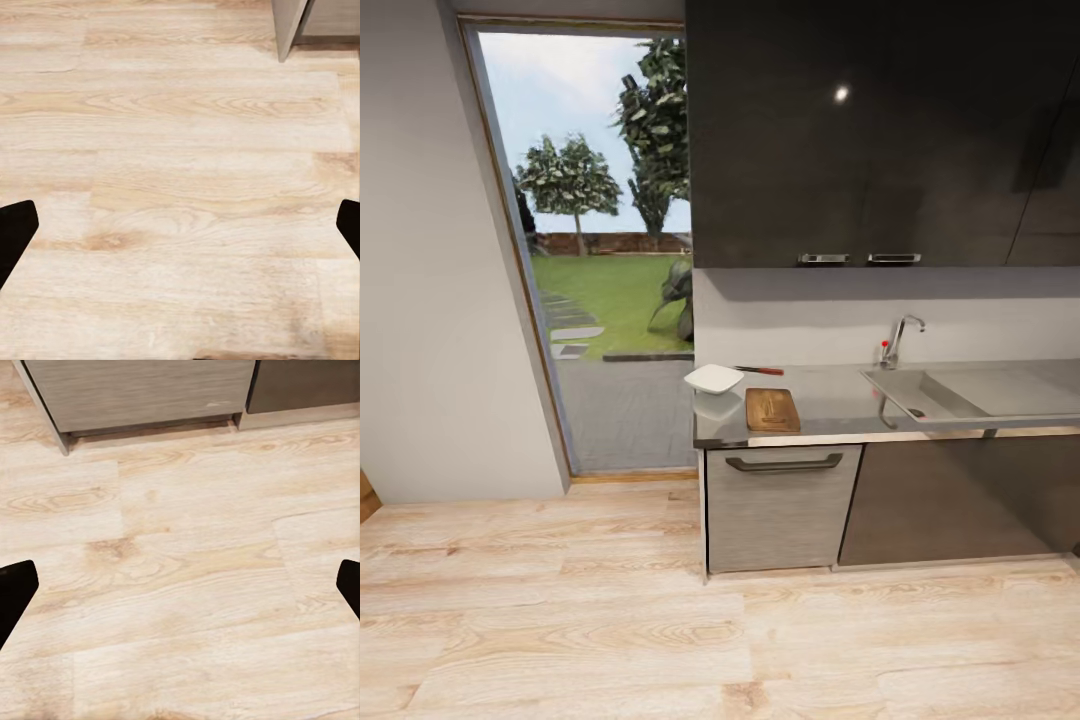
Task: In the kitchen, take the Vidalia onion out of the sink, dice it on the chopping board with the paring knife, put the diced onion into the bowl on the countertop, then place both the paring knife and the chopping board into the sink.
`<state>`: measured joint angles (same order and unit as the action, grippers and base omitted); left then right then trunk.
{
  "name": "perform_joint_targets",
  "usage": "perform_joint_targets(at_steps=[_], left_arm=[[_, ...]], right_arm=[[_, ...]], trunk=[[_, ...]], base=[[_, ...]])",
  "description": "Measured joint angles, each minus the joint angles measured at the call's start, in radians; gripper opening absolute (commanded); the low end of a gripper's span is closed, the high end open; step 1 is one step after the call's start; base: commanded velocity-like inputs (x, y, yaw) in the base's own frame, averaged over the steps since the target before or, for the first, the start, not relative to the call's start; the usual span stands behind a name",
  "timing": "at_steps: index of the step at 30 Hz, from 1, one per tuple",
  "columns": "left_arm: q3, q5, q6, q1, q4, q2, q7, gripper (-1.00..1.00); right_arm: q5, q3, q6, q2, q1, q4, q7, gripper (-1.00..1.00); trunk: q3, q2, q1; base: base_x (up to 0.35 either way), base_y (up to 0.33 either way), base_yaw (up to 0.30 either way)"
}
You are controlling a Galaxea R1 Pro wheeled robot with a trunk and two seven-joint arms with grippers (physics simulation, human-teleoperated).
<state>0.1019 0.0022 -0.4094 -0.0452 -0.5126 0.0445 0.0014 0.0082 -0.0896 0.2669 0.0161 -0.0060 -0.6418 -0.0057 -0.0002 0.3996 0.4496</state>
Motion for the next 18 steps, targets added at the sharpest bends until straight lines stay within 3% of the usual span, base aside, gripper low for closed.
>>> perform_joint_targets(at_steps=[6, 9, 12, 18], left_arm=[[0.0, -0.001, 0.0, -0.056, -0.001, 0.0, 0.001, 1.0], [0.0, 0.0, -0.002, -0.13, -0.032, 0.0, 0.0, 1.0], [0.0, 0.003, -0.002, -0.197, -0.111, -0.001, 0.0, 1.0], [-0.001, 0.007, 0.0, -0.35, -0.367, -0.004, 0.001, 1.0]], right_arm=[[-0.001, -0.001, 0.0, 0.0, 0.0, 0.001, 0.0, 1.0], [-0.001, -0.001, 0.0, 0.001, 0.0, 0.001, 0.0, 1.0], [-0.001, -0.001, 0.0, 0.001, 0.0, 0.001, 0.0, 1.0], [-0.001, -0.001, 0.0, 0.0, 0.0, 0.002, 0.0, 1.0]], trunk=[[0.0, 0.0, 0.0], [0.0, 0.0, 0.0], [0.0, 0.0, 0.0], [0.0, 0.0, 0.0]], base=[[0.0, 0.0, 0.0], [0.0, 0.0, 0.0], [0.0, 0.0, 0.0], [0.0, 0.0, 0.0]])
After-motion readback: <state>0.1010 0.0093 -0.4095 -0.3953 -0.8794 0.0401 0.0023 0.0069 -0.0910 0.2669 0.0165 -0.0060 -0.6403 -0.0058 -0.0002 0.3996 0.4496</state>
